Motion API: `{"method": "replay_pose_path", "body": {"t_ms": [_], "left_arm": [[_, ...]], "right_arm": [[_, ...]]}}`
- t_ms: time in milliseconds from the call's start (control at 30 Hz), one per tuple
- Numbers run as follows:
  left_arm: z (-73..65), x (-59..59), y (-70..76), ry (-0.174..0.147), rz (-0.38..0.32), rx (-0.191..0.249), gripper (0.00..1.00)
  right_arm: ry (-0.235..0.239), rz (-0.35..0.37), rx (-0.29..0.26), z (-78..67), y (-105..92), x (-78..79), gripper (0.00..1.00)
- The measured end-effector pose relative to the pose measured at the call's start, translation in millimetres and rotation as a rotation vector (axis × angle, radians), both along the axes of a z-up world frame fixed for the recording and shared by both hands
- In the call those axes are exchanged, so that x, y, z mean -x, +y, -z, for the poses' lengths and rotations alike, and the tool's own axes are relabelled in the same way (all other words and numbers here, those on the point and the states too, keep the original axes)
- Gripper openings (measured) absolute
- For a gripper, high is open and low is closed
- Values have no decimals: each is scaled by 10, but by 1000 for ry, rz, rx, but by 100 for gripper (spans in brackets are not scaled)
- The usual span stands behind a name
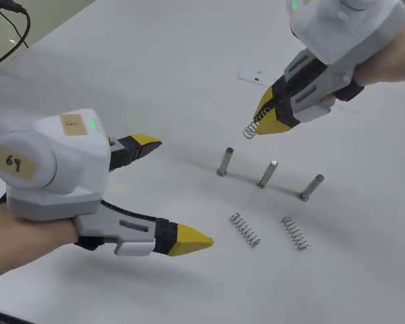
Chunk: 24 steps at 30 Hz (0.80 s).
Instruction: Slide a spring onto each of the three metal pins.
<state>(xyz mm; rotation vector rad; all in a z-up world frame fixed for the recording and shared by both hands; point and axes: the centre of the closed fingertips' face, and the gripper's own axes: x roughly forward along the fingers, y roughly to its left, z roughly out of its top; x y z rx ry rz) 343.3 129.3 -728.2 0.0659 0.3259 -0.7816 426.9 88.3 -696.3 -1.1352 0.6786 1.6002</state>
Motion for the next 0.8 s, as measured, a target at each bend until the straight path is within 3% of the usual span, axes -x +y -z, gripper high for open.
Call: {"method": "replay_pose_path", "body": {"t_ms": [100,467,800], "left_arm": [[53,-16,37,21,-14,-9,95],[102,-52,99,38,-35,-28,94],[125,-67,102,48,-38,-35,95]], "right_arm": [[0,-13,17,58,42,-12,8],[-2,-42,84,222,53,-32,8],[3,-52,106,278,69,-55,8]]}}
